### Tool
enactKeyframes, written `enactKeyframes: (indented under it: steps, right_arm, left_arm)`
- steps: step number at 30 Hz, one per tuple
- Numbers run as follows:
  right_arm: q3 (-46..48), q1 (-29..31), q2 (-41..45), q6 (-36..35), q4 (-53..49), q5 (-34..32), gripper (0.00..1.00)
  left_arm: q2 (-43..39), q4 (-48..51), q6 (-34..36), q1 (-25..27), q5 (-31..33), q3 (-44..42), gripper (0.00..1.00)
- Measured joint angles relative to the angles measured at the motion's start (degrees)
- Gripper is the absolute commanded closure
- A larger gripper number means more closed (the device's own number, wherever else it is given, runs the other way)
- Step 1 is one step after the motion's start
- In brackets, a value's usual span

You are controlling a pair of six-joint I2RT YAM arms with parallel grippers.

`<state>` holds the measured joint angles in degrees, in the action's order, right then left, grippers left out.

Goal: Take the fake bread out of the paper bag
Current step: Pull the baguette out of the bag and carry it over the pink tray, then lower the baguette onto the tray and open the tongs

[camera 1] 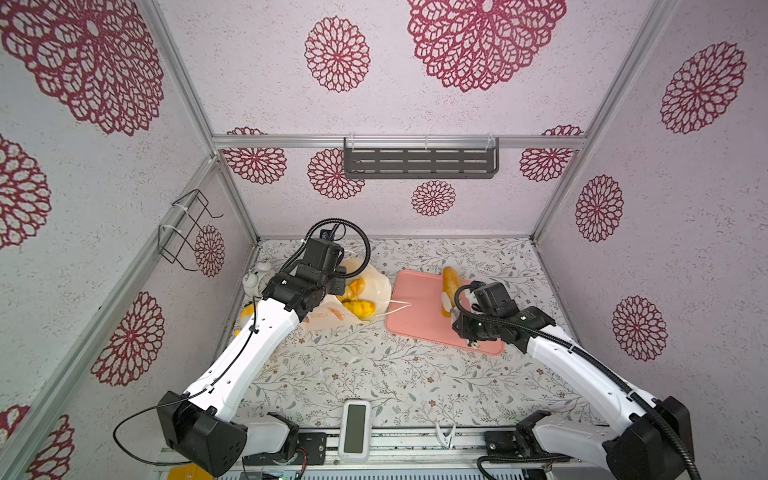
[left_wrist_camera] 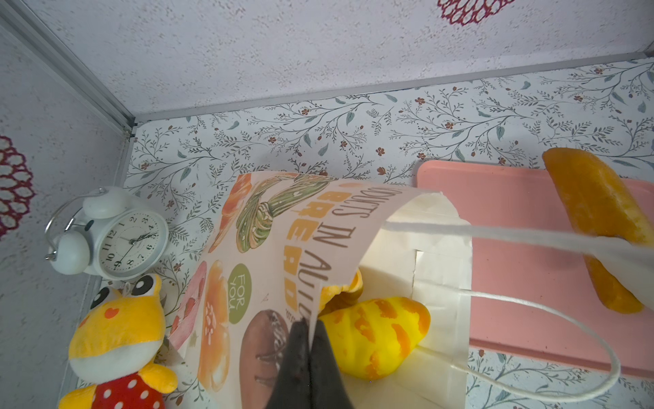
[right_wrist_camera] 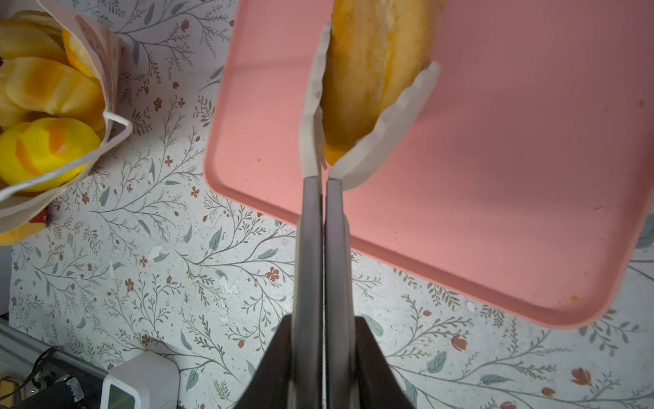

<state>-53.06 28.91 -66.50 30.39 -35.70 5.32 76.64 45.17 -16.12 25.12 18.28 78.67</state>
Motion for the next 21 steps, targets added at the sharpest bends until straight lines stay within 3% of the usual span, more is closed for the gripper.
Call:
enactKeyframes:
  steps: [12, 21]
  right_arm:
    - [8.5, 0.0, 6.32, 2.1, -0.76, 1.66, 0.88]
    - [9.07, 0.0, 4.66, 2.14, -0.63, 2.71, 0.64]
  left_arm:
    - [-1.11, -0.37, -0.02, 0.0, -0.85, -1.22, 1.0]
    - [-1.31, -0.37, 0.0, 0.0, -1.01, -1.4, 1.0]
